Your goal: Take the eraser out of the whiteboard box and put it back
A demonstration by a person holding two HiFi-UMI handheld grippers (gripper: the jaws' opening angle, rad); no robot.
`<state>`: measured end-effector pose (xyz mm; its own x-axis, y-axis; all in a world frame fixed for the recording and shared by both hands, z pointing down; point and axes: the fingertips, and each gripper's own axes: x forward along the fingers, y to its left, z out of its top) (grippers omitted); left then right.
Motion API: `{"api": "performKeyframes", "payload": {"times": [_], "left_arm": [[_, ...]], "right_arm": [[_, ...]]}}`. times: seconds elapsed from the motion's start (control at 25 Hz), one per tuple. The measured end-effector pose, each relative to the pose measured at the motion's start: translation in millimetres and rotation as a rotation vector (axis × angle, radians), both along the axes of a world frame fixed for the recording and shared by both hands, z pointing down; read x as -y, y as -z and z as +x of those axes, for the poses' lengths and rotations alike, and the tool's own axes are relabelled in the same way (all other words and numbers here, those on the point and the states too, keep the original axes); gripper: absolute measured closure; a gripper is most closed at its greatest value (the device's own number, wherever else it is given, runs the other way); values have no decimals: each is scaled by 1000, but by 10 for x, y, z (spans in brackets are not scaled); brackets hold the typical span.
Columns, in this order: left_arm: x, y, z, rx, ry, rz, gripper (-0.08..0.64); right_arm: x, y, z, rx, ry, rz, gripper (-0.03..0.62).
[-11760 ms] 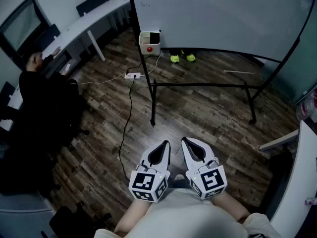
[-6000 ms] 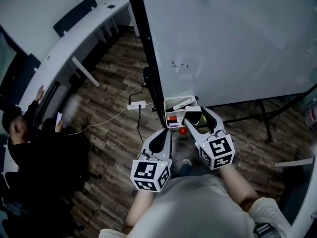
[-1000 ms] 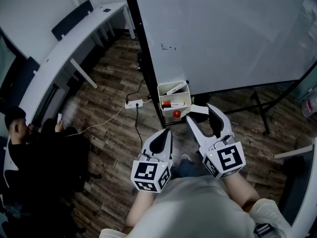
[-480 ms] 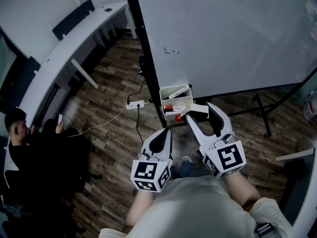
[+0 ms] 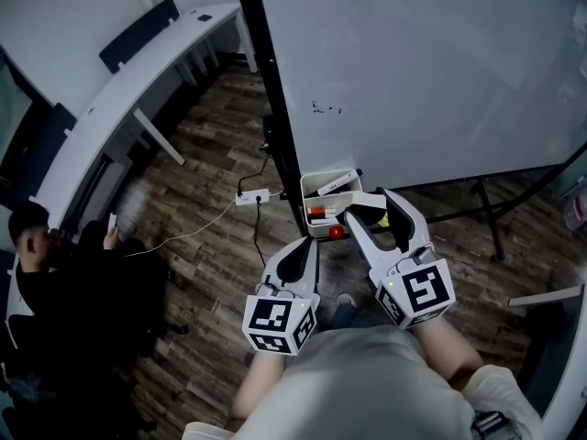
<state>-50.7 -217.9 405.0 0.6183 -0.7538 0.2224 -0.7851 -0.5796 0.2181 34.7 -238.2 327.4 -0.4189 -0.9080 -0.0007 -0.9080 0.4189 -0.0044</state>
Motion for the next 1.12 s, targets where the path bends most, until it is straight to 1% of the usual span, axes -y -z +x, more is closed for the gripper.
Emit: {"api": "performKeyframes", "payload": {"times": [0.56, 1.12], "left_arm": [[342, 38, 4, -4, 38, -6, 555], [530, -19, 16, -3, 63, -21, 555]], "right_arm": [[345, -102, -22, -9, 38, -39, 344], [487, -385, -78, -17, 75, -103, 344]]}}
